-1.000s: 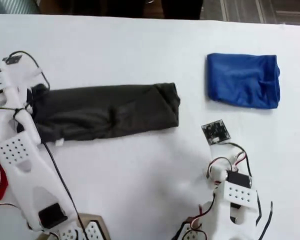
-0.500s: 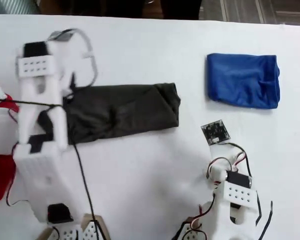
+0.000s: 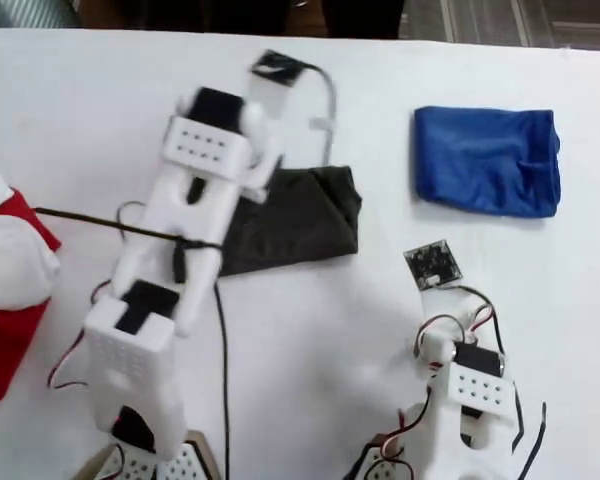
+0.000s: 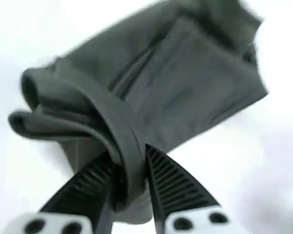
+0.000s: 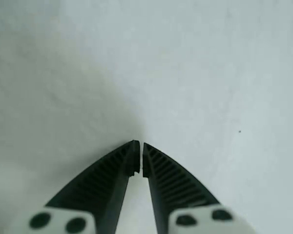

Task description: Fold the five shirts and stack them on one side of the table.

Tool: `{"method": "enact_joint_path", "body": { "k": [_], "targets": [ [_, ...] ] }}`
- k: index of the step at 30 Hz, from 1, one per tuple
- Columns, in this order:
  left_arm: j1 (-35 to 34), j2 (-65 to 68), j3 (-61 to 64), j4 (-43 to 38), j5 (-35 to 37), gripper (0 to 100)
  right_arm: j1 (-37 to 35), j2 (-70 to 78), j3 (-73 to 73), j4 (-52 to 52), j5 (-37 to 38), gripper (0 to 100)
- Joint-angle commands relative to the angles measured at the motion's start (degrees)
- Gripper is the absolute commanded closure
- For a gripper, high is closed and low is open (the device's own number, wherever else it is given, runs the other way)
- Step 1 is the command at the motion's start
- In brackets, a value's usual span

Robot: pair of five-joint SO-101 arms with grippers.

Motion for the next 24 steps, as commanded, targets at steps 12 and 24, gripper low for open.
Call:
{"method": "enact_joint_path", "body": {
  "k": [12, 24],
  "targets": [
    [7.38, 7.47, -7.69, -14.42, 1.85, 97, 0.40, -1.36, -0.26, -0.66, -0.09, 97.8],
    [8.88, 27.25, -38.29, 0.44, 1.67, 76, 0.40, -1.36, -0.26, -0.75, -0.09, 97.8]
  ]
}}
